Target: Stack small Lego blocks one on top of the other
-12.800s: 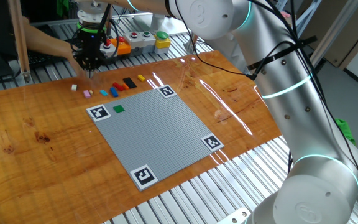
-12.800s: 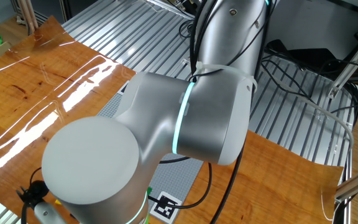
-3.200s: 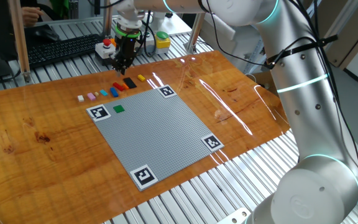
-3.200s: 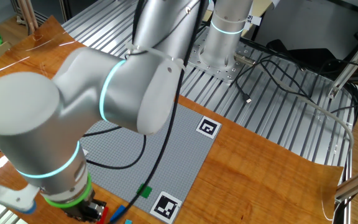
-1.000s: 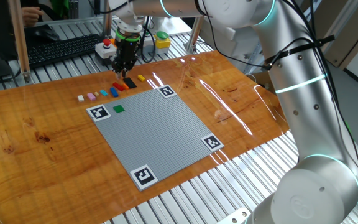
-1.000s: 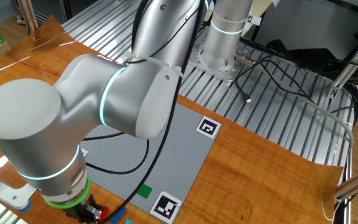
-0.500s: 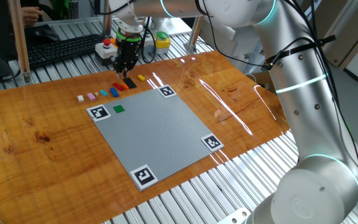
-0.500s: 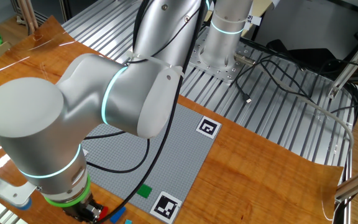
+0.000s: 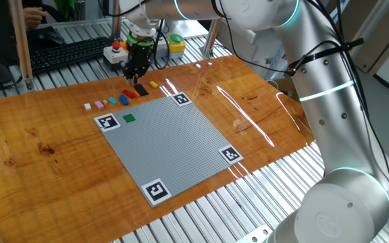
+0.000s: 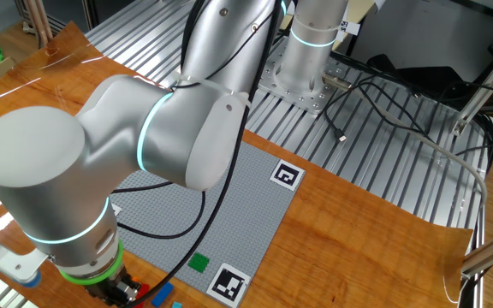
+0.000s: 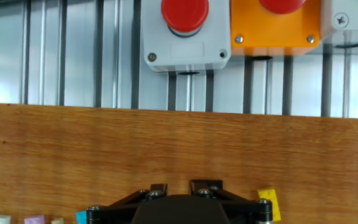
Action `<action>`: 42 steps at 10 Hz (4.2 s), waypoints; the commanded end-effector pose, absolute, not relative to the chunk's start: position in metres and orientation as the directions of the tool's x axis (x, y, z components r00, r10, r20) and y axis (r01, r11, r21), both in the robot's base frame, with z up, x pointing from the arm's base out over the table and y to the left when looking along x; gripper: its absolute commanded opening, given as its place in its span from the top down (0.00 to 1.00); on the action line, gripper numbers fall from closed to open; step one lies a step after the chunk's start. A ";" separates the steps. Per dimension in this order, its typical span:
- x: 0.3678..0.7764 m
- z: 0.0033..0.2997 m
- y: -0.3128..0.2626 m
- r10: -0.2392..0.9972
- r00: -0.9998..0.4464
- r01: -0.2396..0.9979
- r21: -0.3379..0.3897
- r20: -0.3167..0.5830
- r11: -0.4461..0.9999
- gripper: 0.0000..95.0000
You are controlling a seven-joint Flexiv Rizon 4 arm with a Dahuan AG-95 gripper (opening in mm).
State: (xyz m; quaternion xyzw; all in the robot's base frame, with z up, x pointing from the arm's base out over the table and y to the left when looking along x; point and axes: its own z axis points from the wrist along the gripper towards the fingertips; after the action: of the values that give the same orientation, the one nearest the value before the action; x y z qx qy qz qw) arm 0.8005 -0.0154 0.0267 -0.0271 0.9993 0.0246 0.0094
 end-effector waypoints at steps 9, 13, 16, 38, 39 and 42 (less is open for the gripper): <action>0.800 0.039 -0.021 -0.038 -0.999 -0.039 0.046 -0.024 0.998 0.80; 0.796 0.041 -0.020 -0.028 -0.999 -0.029 0.050 -0.024 0.998 0.80; 0.788 0.044 -0.020 -0.026 -0.999 -0.027 0.048 -0.027 0.998 0.80; 0.761 0.013 -0.019 -0.048 -0.997 -0.051 0.064 -0.053 0.997 0.80; 0.760 0.010 -0.019 -0.047 -0.997 -0.050 0.065 -0.055 0.997 0.80; 0.760 0.009 -0.019 -0.042 -0.997 -0.046 0.067 -0.057 0.997 0.80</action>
State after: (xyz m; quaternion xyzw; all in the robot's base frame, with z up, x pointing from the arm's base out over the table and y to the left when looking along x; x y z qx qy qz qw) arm 0.7608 -0.0182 0.0094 -0.0212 0.9988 0.0353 0.0275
